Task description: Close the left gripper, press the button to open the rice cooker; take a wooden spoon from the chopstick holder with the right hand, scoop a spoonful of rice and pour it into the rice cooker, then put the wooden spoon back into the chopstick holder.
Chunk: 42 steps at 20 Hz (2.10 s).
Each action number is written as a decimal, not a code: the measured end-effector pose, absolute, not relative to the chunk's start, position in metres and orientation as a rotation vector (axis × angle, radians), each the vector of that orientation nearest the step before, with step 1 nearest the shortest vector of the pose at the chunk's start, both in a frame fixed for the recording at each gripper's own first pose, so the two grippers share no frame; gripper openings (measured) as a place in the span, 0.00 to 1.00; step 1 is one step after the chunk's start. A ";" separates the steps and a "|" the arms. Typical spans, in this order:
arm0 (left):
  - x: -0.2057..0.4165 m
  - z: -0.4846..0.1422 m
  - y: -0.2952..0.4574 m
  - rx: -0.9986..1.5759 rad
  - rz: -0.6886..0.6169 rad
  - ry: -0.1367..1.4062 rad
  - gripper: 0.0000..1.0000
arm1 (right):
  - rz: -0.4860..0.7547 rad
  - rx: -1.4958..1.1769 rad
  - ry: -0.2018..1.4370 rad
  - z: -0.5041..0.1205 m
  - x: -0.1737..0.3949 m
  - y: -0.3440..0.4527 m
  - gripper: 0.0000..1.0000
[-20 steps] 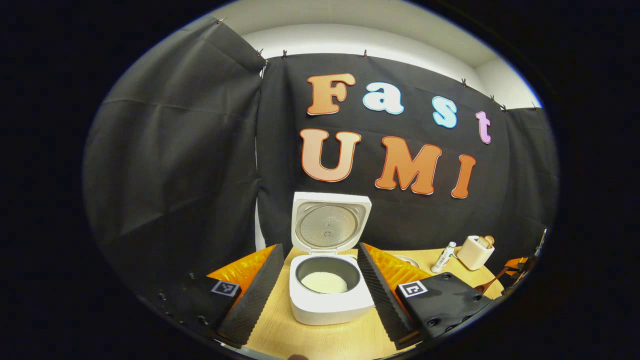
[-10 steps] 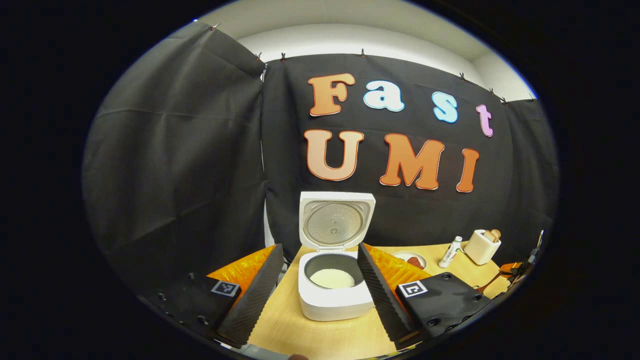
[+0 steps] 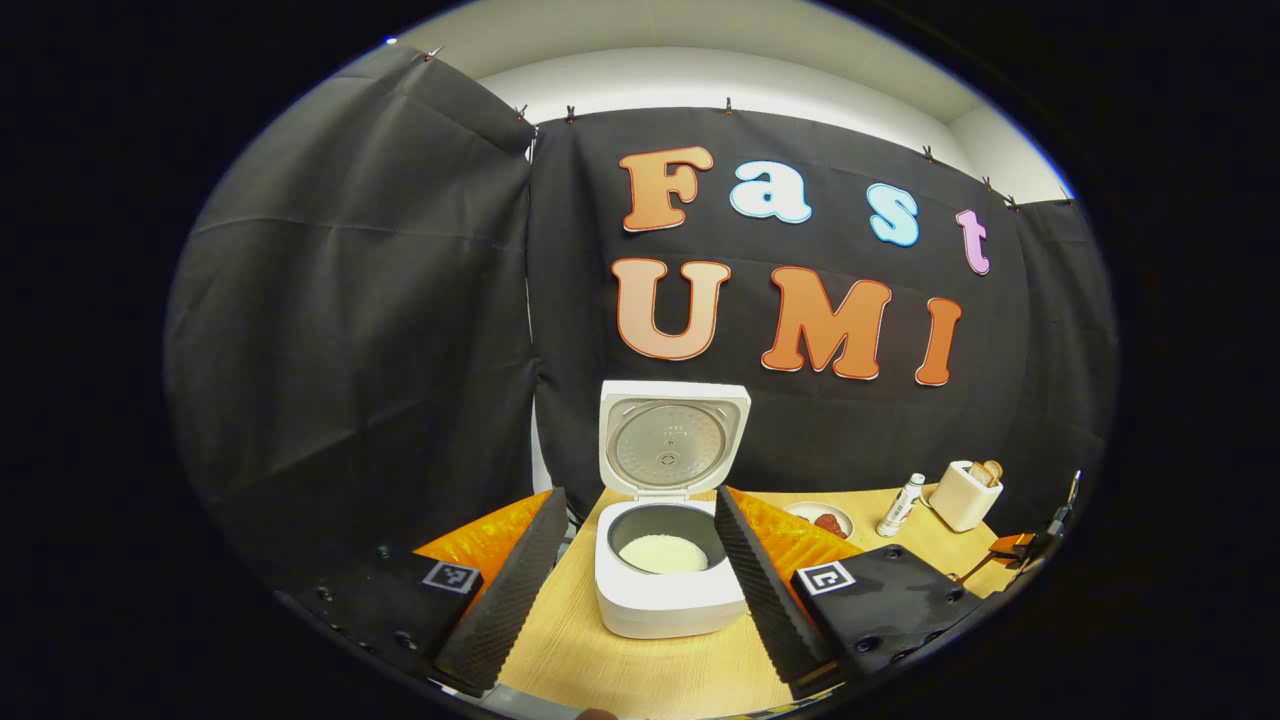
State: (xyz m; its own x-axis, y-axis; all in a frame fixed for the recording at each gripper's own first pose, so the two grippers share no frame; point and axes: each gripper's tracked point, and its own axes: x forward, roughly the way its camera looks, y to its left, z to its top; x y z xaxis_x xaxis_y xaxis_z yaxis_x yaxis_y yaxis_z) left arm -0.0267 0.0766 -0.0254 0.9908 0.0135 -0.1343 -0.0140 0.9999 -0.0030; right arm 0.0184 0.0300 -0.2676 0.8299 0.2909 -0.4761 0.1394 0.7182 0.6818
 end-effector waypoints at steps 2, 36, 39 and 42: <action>-0.025 -0.025 0.072 -0.008 0.011 0.135 0.99 | 0.072 0.799 0.611 -0.269 0.018 0.022 0.27; 0.205 0.126 0.039 -0.041 -0.019 0.066 0.99 | -0.024 0.115 0.196 -0.058 0.034 -0.047 0.95; 0.249 0.114 0.032 -0.057 -0.026 0.115 0.99 | -0.065 0.051 0.183 -0.051 0.031 -0.060 0.95; 0.294 0.092 0.020 -0.120 -0.063 0.195 1.00 | -0.090 0.045 0.175 -0.045 0.028 -0.068 0.95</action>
